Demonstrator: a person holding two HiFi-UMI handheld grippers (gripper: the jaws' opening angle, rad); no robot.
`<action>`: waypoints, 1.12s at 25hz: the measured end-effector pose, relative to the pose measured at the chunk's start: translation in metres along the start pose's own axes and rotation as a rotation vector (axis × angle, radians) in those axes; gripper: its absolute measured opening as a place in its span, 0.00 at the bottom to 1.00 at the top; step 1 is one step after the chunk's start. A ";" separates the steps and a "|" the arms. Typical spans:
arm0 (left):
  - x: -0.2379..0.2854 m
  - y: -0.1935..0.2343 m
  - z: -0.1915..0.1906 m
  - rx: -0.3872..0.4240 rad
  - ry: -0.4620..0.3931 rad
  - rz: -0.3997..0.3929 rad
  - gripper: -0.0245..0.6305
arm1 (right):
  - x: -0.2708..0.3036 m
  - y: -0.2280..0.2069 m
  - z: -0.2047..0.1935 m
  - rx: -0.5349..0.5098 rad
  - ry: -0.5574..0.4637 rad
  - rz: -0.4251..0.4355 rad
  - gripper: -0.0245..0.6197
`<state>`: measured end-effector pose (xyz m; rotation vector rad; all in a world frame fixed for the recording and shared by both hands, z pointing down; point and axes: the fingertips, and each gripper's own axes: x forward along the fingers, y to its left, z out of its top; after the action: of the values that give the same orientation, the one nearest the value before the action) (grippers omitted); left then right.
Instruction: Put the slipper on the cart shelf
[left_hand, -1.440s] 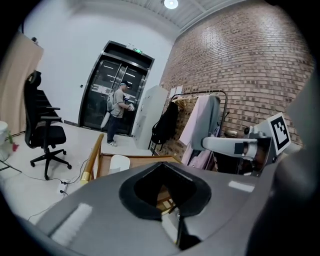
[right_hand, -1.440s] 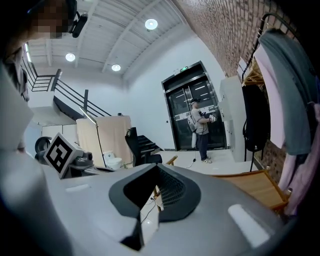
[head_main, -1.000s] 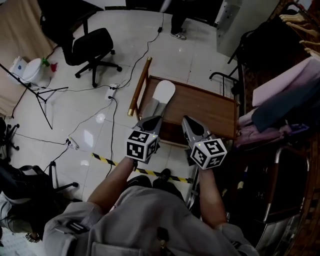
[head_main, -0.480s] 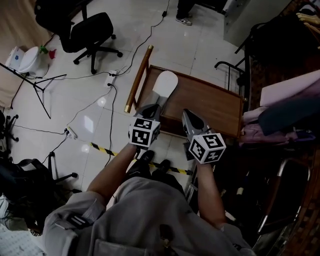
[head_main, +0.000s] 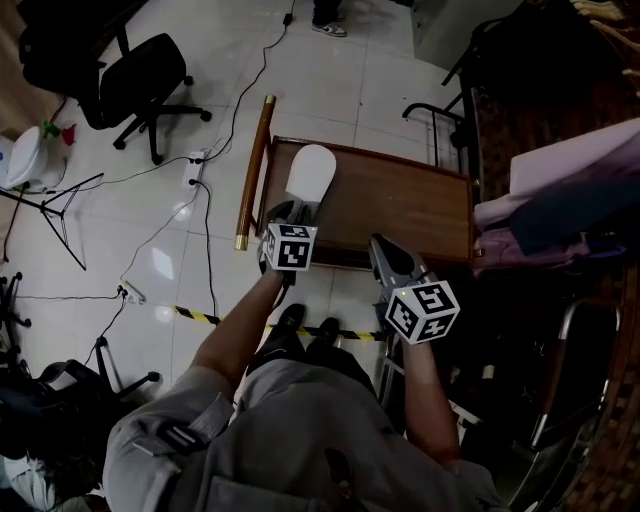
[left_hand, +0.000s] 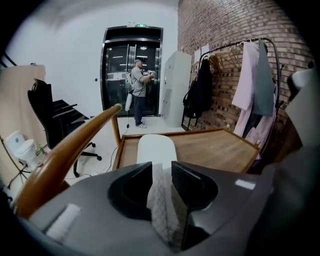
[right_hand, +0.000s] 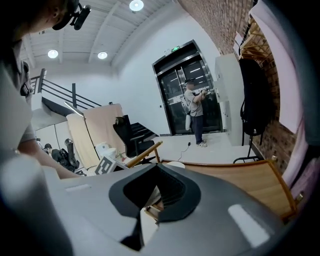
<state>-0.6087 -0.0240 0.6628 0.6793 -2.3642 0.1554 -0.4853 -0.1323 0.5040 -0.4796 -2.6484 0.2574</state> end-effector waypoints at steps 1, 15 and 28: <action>0.008 0.002 -0.002 0.003 0.015 0.004 0.24 | -0.004 -0.005 0.000 0.005 -0.002 -0.019 0.04; 0.045 0.011 -0.020 0.101 0.155 0.062 0.08 | -0.030 -0.044 0.000 0.060 -0.017 -0.174 0.04; -0.008 -0.031 0.060 0.068 -0.015 -0.117 0.07 | -0.030 -0.051 0.027 0.066 -0.106 -0.189 0.04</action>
<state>-0.6220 -0.0637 0.6095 0.8520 -2.3347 0.1806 -0.4869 -0.1933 0.4820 -0.1980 -2.7551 0.3175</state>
